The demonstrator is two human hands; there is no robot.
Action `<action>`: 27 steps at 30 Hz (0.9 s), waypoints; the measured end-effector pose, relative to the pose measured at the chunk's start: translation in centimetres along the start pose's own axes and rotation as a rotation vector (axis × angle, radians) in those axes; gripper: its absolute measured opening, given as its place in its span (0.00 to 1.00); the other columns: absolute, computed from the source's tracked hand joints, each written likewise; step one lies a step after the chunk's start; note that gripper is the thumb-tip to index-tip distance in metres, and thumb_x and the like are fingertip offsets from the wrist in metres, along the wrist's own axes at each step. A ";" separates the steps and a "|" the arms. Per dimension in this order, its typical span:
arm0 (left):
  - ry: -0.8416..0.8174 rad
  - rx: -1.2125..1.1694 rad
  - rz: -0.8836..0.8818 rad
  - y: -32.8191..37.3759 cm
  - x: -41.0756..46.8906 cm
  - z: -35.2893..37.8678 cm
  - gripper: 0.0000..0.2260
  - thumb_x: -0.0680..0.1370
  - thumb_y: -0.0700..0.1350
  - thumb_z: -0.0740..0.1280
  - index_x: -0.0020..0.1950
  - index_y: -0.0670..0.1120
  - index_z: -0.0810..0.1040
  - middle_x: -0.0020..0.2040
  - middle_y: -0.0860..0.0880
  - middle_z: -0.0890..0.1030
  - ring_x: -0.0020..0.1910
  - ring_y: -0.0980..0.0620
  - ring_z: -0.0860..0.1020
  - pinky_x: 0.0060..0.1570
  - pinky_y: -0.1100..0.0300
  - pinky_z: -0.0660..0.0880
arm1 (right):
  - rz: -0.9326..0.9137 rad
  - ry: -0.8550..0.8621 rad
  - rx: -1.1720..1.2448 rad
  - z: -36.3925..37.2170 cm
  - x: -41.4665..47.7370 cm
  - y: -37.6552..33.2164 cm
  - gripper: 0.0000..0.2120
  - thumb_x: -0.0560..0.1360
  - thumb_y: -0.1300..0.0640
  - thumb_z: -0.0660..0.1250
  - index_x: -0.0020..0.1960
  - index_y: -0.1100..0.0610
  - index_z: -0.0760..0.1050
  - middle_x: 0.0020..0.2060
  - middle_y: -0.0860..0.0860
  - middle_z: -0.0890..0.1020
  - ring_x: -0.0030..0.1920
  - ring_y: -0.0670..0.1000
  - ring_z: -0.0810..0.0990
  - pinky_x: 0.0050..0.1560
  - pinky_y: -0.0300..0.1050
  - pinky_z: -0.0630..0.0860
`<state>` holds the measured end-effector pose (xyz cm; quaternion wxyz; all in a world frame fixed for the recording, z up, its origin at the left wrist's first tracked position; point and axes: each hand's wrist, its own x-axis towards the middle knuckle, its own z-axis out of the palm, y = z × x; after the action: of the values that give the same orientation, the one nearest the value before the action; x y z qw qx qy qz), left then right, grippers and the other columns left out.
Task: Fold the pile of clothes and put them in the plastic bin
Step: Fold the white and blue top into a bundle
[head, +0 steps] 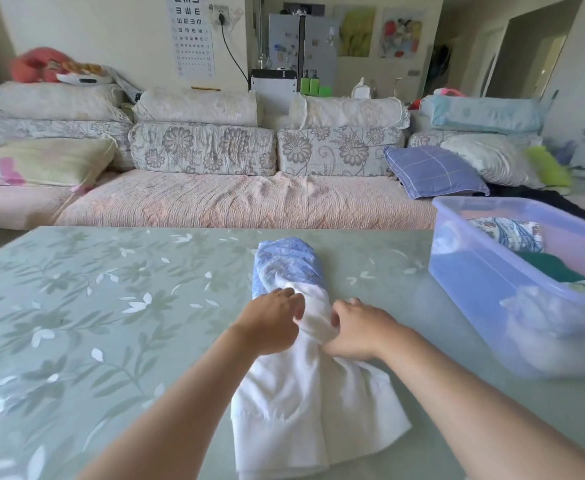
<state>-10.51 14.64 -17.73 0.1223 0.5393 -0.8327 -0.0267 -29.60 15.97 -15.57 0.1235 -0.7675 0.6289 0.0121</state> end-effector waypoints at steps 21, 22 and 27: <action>-0.048 -0.565 -0.432 0.5 -8.7 -0.6 0.07 0.79 0.44 0.63 0.42 0.51 0.78 0.37 0.54 0.82 0.34 0.52 0.79 0.38 0.61 0.73 | -0.002 -0.108 0.887 0.3 -5.5 -5.2 0.08 0.77 0.56 0.68 0.55 0.53 0.73 0.47 0.52 0.78 0.44 0.52 0.79 0.36 0.51 0.80; -0.086 -0.620 -0.451 0.7 -9.0 -0.6 0.06 0.79 0.45 0.63 0.44 0.50 0.78 0.38 0.53 0.84 0.34 0.53 0.80 0.38 0.62 0.75 | 0.020 -0.131 0.830 0.4 -5.7 -4.8 0.05 0.77 0.55 0.68 0.50 0.53 0.72 0.44 0.53 0.78 0.41 0.53 0.78 0.36 0.52 0.80; -0.151 -0.683 -0.435 1.9 -9.7 -0.3 0.12 0.81 0.46 0.58 0.43 0.47 0.79 0.41 0.51 0.84 0.37 0.52 0.81 0.44 0.53 0.79 | 0.064 -0.297 0.487 0.8 -7.1 -4.3 0.12 0.73 0.49 0.72 0.48 0.57 0.76 0.39 0.52 0.82 0.32 0.53 0.80 0.26 0.39 0.71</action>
<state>-8.35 24.20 -18.84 0.2245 0.6277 -0.6491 -0.3664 -26.81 23.77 -14.39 0.3944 -0.6848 0.6124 -0.0232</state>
